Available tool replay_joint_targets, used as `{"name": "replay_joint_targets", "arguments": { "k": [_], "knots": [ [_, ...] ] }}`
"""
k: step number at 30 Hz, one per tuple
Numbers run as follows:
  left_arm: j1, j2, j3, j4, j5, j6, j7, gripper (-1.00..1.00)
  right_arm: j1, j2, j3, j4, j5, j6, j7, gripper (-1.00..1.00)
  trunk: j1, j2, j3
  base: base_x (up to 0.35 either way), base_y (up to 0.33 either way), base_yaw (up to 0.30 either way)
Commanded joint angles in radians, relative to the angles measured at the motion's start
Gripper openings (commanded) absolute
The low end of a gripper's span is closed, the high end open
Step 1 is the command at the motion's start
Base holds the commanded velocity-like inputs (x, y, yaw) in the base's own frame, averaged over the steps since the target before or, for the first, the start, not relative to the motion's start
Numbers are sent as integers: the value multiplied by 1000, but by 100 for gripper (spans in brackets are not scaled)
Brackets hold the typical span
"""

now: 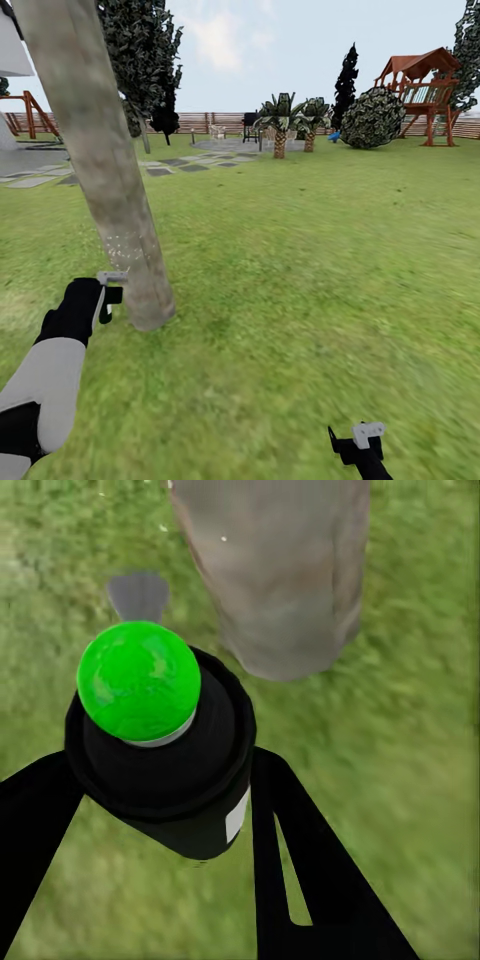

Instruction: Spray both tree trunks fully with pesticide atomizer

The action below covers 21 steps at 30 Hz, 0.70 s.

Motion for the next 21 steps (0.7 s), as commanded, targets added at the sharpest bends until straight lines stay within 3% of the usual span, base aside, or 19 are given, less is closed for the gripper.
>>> {"name": "replay_joint_targets", "arguments": {
  "k": [1,3,5,7,10,21],
  "knots": [
    [24,6,6,-16,-7,4,-11,-100,-1,0,-9,1,8,-3,2,100,0,0,-1,196,-217,0],
    [100,29,50,-36,-4,-2,-19,-100,-1,0,-9,1,8,-3,2,100,0,0,-1,219,-220,0],
    [147,37,110,-38,-4,-10,-22,-100,-1,0,-9,1,8,-3,2,100,0,0,-1,227,-220,0],
    [189,38,141,-43,-3,-34,-22,-100,-1,0,-9,1,8,-3,2,100,0,0,-1,228,-220,0],
    [202,29,150,-76,-2,-70,-20,-100,-1,1,-8,1,8,-3,2,100,0,0,-1,221,-220,0],
    [205,23,146,-81,-2,-77,-16,-100,-1,1,-7,2,8,-3,3,100,0,0,-1,203,-226,0]
  ]
}}
